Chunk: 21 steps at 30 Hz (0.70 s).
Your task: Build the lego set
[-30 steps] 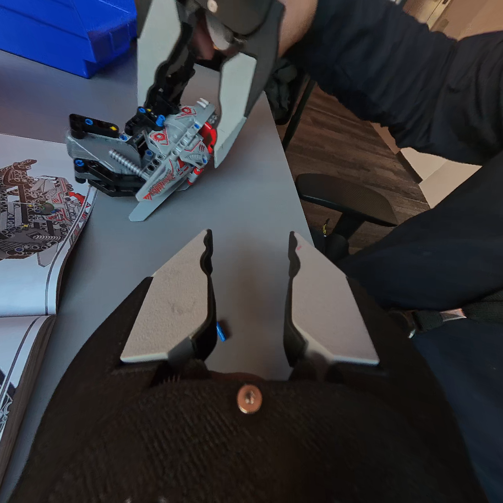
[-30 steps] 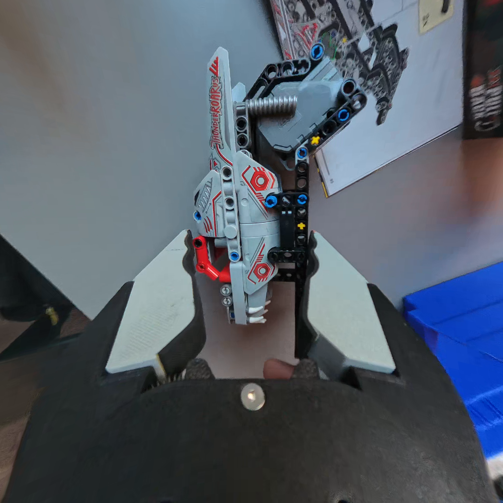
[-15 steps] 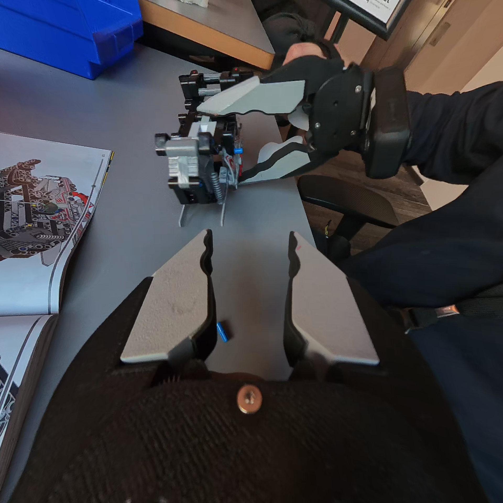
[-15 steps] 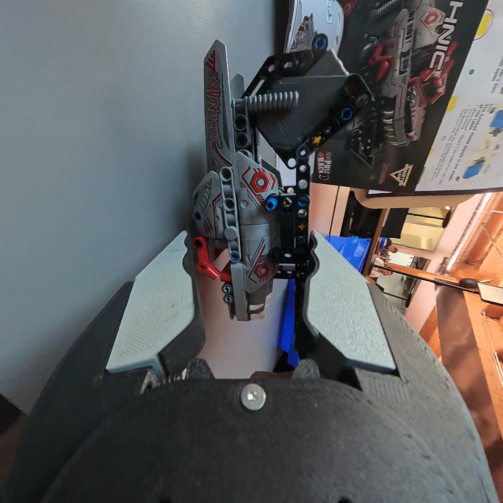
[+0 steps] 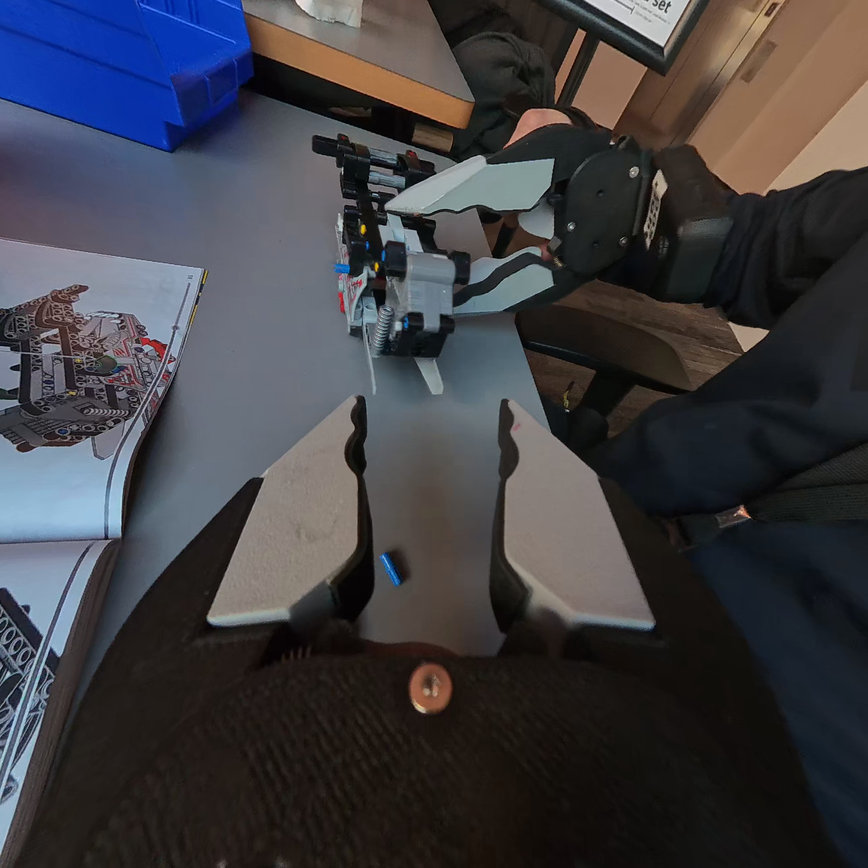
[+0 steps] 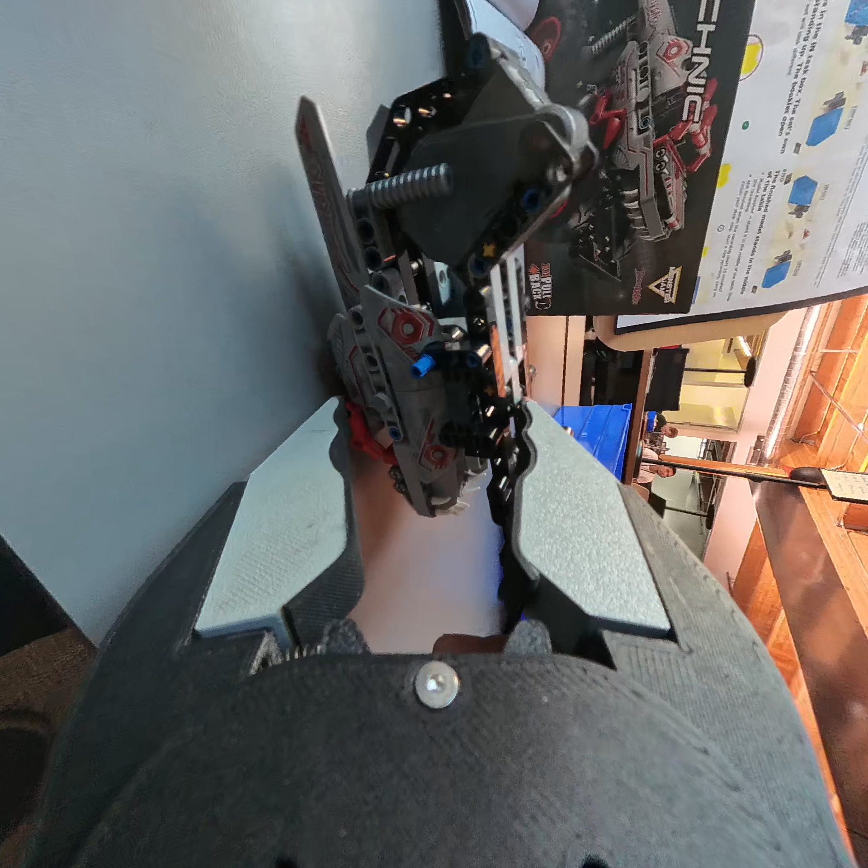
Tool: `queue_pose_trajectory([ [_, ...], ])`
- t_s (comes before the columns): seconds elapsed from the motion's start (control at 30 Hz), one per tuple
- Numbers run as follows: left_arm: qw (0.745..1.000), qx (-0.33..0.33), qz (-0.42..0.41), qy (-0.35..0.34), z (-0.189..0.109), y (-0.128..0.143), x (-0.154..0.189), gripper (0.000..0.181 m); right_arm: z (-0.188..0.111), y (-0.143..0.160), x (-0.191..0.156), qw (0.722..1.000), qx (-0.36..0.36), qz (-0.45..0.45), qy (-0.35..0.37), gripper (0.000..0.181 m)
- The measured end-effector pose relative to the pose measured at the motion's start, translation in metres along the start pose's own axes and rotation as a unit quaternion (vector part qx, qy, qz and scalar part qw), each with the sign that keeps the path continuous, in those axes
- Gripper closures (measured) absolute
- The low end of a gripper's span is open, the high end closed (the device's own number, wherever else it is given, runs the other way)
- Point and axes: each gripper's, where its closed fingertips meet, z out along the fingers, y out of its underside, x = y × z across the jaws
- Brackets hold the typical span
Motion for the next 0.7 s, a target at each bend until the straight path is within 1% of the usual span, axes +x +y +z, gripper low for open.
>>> queue_pose_trajectory([
  [0.2,1.000,0.004,0.000,0.003,-0.001,-0.001,0.001,0.127,-0.004,-0.004,0.004,0.999,0.021,0.031,0.000,0.112],
  [0.3,1.000,0.004,-0.002,0.004,-0.001,-0.002,0.001,0.127,-0.004,-0.002,0.003,0.999,0.024,0.047,-0.011,0.113],
  [0.43,1.000,-0.001,0.000,0.001,0.000,0.000,0.000,0.127,-0.003,-0.003,0.000,0.998,0.024,0.050,-0.011,0.110],
  [0.53,1.000,0.001,0.000,-0.003,-0.001,0.000,-0.001,0.127,-0.005,-0.004,0.000,0.998,0.028,0.051,-0.009,0.112],
  [0.7,1.000,-0.001,0.012,-0.022,-0.009,-0.004,0.001,0.126,-0.019,-0.005,0.004,0.997,0.041,0.071,-0.009,0.113],
])
